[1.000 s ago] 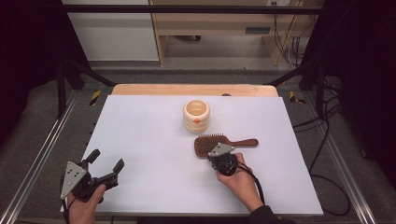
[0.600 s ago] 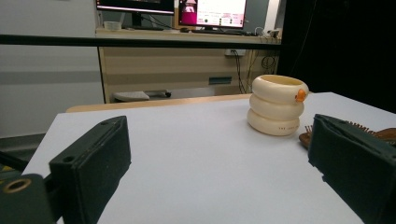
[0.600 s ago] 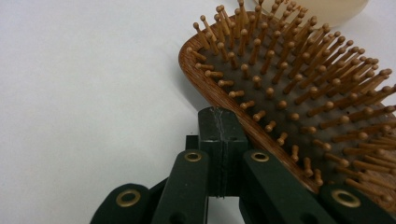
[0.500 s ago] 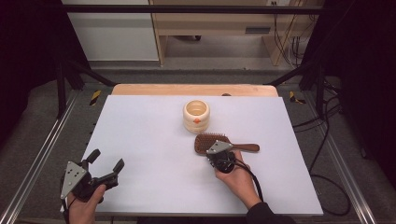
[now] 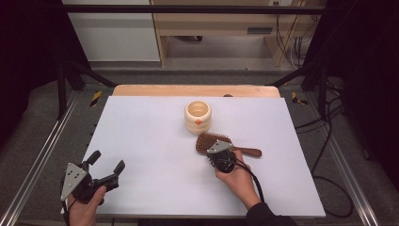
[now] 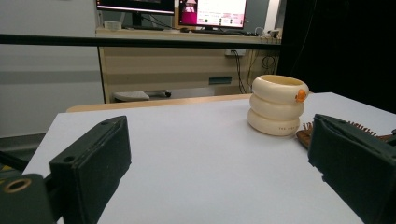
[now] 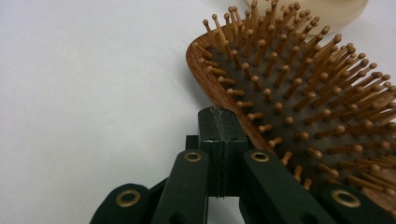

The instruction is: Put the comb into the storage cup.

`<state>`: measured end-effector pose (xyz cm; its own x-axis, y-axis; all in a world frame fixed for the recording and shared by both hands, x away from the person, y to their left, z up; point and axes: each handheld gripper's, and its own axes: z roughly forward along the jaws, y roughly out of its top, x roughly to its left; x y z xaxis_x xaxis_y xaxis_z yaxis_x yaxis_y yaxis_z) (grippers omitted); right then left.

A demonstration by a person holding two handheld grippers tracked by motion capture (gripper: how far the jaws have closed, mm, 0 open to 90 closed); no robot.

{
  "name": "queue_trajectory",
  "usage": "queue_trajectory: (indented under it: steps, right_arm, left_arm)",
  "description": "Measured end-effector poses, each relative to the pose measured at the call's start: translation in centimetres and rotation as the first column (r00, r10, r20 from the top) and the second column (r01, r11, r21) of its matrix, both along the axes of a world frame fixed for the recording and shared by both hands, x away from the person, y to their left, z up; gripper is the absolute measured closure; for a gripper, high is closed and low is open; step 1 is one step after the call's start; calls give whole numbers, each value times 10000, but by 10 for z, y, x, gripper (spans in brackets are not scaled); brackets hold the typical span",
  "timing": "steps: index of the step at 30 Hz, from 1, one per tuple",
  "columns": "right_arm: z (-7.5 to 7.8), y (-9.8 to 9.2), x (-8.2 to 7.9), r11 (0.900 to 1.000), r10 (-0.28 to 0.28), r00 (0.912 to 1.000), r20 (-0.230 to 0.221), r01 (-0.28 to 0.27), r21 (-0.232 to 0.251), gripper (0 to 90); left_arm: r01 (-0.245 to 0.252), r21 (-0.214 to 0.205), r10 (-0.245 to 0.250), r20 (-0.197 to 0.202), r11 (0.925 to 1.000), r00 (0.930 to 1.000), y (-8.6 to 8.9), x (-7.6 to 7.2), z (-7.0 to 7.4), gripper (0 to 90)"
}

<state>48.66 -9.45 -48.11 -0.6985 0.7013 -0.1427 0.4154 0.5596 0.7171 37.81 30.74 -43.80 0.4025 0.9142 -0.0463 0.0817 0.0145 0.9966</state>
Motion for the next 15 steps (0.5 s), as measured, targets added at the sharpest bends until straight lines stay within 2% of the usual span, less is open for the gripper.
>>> queue_trajectory:
  steps: [15]
  right_arm:
    - [0, 1, 2, 9999, -122, 9999, 3, 122, 75, 900]
  left_arm:
    - [-3, 0, 3, 4, 10000, 10000, 0, 0, 0, 60]
